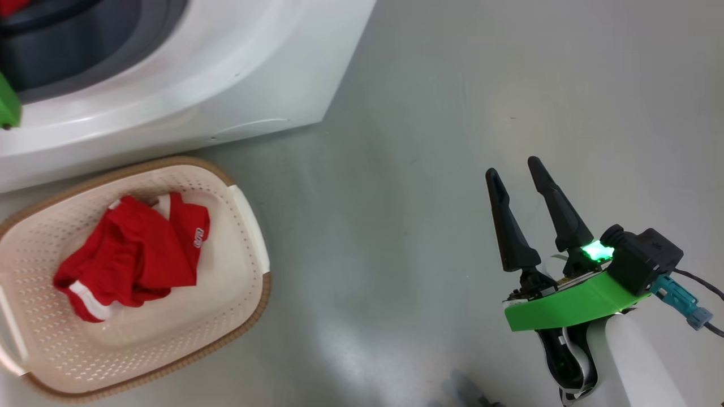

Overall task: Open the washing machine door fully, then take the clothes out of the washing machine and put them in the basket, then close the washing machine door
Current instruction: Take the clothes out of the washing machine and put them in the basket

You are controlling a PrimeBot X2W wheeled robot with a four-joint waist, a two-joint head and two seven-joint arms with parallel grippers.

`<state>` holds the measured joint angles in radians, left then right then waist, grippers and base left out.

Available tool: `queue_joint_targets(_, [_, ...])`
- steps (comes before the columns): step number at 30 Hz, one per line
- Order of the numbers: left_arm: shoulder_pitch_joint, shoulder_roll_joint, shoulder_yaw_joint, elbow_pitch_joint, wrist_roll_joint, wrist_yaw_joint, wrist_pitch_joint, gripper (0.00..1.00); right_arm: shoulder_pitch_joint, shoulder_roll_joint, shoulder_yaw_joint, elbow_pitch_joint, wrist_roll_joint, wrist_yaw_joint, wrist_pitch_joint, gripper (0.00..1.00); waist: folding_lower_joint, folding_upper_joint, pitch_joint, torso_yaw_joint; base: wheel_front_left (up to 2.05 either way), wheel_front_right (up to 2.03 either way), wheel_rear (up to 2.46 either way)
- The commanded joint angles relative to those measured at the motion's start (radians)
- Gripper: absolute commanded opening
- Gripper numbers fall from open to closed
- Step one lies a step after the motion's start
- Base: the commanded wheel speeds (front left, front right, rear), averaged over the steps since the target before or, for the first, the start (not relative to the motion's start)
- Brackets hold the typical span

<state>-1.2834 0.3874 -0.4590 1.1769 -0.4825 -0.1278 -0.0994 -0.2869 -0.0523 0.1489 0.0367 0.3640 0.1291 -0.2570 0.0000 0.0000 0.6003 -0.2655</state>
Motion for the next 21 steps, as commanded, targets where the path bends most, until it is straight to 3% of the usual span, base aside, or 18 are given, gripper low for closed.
queue_joint_targets(1, [-0.035, 0.058, 0.006, -0.002, -0.011, -0.003, -0.009, 1.00, 0.009, 0.002, 0.026, -0.028, 0.006, 0.002, -0.005, 1.00, 0.0000, 0.0000, 0.014, -0.017, 0.00, 0.00, 0.00])
queue_joint_targets(12, [-0.085, 0.087, -0.032, 0.053, -0.014, -0.003, -0.027, 1.00, 0.014, 0.002, 0.046, -0.033, 0.023, 0.002, -0.005, 1.00, 0.0000, 0.0000, 0.025, -0.050, 0.00, 0.00, 0.00])
queue_joint_targets(13, [-0.087, 0.088, -0.035, 0.056, -0.013, -0.003, -0.030, 0.96, 0.014, 0.002, 0.046, -0.033, 0.023, 0.002, -0.005, 1.00, 0.0000, 0.0000, 0.025, -0.052, 0.00, 0.00, 0.00])
queue_joint_targets(15, [-0.089, 0.089, -0.041, 0.063, -0.012, -0.003, -0.037, 0.40, 0.015, 0.002, 0.047, -0.034, 0.025, 0.002, -0.005, 1.00, 0.0000, 0.0000, 0.024, -0.055, 0.00, 0.00, 0.00])
queue_joint_targets(16, [-0.089, 0.089, -0.041, 0.063, -0.012, -0.003, -0.037, 0.40, 0.015, 0.002, 0.047, -0.034, 0.025, 0.002, -0.005, 1.00, 0.0000, 0.0000, 0.024, -0.055, 0.00, 0.00, 0.00])
queue_joint_targets(18, [-0.090, 0.090, -0.044, 0.071, -0.012, -0.003, -0.042, 0.00, 0.016, 0.002, 0.046, -0.034, 0.025, 0.002, -0.005, 1.00, 0.0000, 0.0000, 0.024, -0.057, 0.00, 0.00, 0.00])
queue_joint_targets(21, [-0.090, 0.089, -0.048, 0.079, -0.015, -0.003, -0.048, 0.00, 0.017, 0.002, 0.043, -0.034, 0.025, 0.002, -0.005, 1.00, 0.0000, 0.0000, 0.022, -0.057, 0.00, 0.00, 0.00])
